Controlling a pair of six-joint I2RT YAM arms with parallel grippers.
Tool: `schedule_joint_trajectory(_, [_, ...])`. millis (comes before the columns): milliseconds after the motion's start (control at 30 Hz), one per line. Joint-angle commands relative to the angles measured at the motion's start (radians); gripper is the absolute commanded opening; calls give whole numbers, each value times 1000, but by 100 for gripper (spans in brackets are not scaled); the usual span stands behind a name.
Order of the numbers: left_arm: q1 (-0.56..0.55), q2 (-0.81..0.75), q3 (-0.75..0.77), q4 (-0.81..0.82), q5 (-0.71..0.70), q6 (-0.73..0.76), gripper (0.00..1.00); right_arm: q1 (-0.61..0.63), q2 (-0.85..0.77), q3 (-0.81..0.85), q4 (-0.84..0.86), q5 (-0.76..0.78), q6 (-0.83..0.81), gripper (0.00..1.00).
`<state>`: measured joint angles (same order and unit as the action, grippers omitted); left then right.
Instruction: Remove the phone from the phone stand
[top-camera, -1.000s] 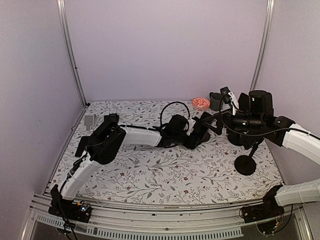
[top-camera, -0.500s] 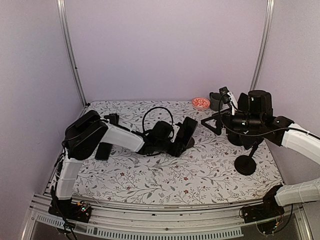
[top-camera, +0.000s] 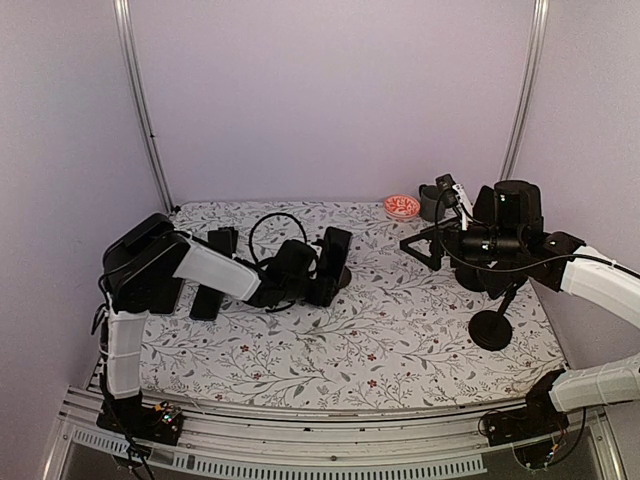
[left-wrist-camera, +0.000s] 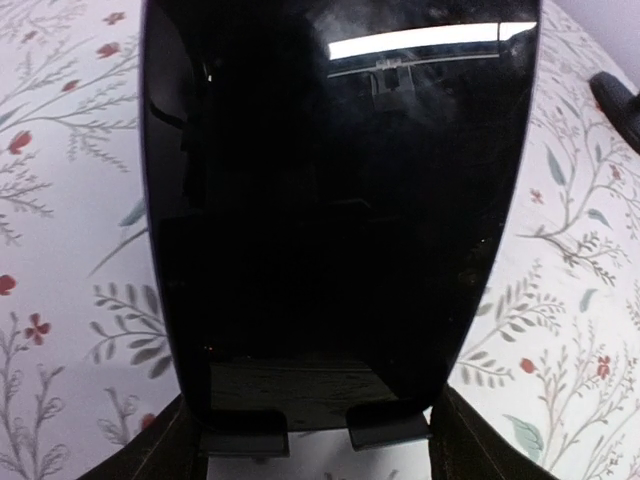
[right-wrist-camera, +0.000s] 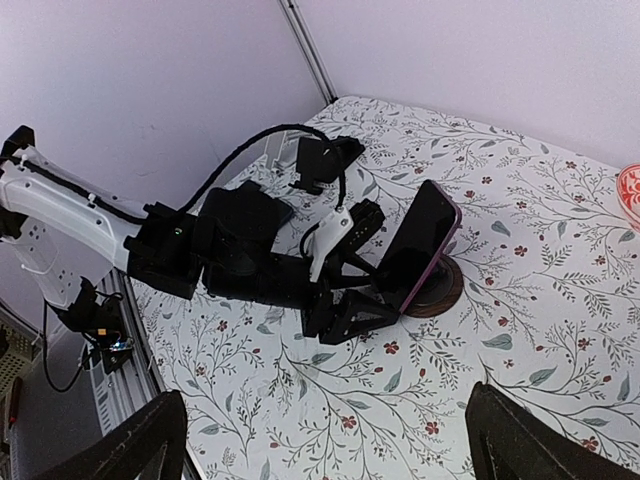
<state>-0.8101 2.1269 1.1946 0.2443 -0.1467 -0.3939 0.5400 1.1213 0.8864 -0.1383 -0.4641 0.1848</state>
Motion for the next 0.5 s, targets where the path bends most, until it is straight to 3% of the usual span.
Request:
schedule_joint_trajectory(0, [90,-38,-21,-94,-139,-60,43,-6,7,-5,26,-13,8,99])
schedule_joint_trajectory(467, [232,-27,57,-217,-144,-101,42,-5,14,-5,29,-15,10,100])
